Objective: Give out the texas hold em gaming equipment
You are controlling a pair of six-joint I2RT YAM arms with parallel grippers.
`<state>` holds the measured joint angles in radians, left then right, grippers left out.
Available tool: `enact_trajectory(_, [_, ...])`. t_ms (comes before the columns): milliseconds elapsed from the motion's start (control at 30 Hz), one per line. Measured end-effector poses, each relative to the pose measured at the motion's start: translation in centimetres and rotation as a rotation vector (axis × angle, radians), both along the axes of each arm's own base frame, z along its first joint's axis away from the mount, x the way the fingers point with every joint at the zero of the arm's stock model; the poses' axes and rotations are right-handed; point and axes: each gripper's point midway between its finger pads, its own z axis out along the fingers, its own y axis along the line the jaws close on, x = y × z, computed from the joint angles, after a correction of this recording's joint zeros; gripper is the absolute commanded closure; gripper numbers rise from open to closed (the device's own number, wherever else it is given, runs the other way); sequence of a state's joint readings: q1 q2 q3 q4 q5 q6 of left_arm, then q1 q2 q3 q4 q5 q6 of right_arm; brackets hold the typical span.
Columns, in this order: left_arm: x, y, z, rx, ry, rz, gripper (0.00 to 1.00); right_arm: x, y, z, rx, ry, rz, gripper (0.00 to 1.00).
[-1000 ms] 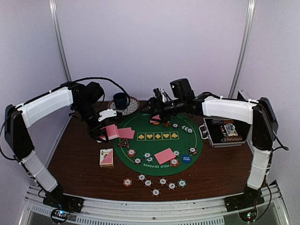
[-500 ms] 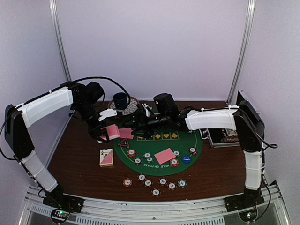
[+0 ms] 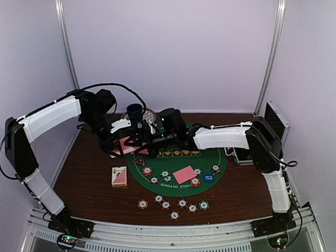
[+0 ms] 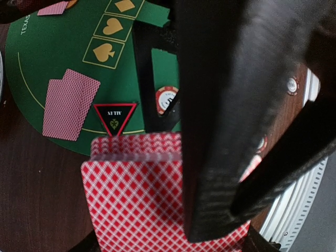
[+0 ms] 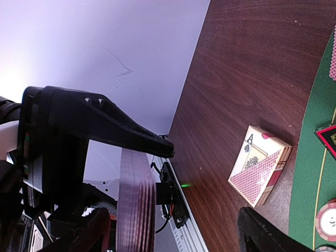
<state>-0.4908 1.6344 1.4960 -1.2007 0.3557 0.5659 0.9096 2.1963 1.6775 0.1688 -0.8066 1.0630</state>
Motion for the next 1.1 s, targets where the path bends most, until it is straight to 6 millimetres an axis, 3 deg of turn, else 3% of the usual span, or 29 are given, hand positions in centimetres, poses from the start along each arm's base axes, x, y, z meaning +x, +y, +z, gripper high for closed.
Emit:
enact_trajectory(467, [0.1, 0.0, 0.0, -0.001, -0.001, 0.002, 1.00, 0.9, 2.0, -0.8, 0.029, 0.045, 0.004, 0.15])
enact_trajectory(767, [0.1, 0.0, 0.0, 0.002, -0.003, 0.002, 1.00, 1.3, 1.7, -0.7, 0.052, 0.043, 0.004, 0.33])
enact_trajectory(1100, [0.0, 0.3, -0.4, 0.018, 0.001, 0.003, 1.00, 1.5, -0.4, -0.2, 0.067, 0.041, -0.010, 0.46])
